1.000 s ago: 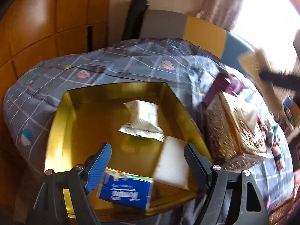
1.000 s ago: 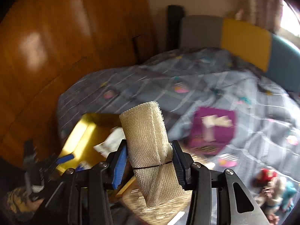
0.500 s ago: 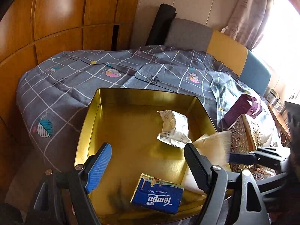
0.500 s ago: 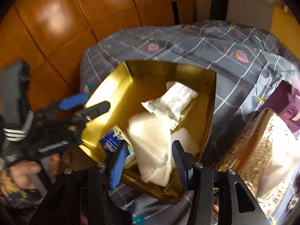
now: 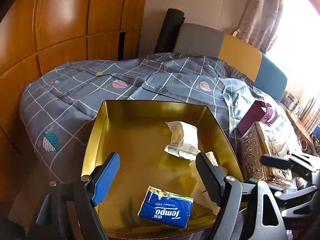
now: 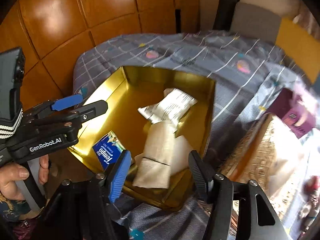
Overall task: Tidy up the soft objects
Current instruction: 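Carry the cream loofah into the gold tray and release it with the right tool, then move both tools back toward the pile of soft items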
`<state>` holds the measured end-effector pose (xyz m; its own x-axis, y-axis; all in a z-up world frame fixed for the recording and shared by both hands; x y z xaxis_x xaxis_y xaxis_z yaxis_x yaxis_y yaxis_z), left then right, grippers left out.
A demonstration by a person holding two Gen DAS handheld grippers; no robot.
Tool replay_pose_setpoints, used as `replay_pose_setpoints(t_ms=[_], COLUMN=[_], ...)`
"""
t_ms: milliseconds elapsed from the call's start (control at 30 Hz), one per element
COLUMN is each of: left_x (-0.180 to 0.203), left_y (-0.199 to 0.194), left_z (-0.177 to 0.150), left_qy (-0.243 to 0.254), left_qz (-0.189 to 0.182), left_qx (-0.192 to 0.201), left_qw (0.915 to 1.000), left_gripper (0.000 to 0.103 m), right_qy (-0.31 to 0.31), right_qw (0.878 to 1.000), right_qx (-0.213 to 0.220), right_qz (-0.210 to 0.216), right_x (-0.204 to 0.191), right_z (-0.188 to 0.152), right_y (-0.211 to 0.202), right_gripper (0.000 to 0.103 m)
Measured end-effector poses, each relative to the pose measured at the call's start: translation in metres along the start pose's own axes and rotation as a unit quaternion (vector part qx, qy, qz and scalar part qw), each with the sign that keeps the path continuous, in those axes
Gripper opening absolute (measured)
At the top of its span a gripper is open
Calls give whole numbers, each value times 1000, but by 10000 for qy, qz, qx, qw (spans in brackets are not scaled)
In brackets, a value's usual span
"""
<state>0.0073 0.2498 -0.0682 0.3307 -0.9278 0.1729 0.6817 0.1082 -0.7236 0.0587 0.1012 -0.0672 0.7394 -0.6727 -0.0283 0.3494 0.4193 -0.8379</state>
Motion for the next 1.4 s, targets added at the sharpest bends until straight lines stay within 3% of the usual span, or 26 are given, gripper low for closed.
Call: replay_pose_setpoints(t_ms=[433, 833, 1200, 1400], left_x=[25, 46, 74, 91], left_y=[-12, -23, -32, -42], left_z=[-4, -3, -2, 4], left_qy=[393, 736, 1138, 1280], left_qz=[42, 79, -112, -279], left_qx=[99, 225, 300, 450], left_qw=[9992, 9970, 9930, 9904], left_gripper=[80, 80, 80, 80], right_qy=[425, 1318, 2327, 3128], right_qw=[9912, 9735, 9443, 9113], right_qx=[1013, 1353, 1094, 992], right_qz=[-731, -1287, -2055, -2487], right_x=[31, 105, 194, 253], right_z=[-13, -42, -102, -149], right_y=[-68, -112, -138, -153], right_gripper=[70, 75, 76, 76])
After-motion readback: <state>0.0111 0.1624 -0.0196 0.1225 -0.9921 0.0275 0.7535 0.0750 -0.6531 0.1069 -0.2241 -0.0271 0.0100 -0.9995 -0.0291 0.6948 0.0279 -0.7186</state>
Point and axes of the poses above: each gripper's, at about its wrist camera, not at the fingertips, and y roughly the way its jaws point, x to its right, z to its top, the point moved 2 cm from there along y, roughly the way its jaws point, and after that the axes turned 4 degrees about -x, right-handed, at the moved point
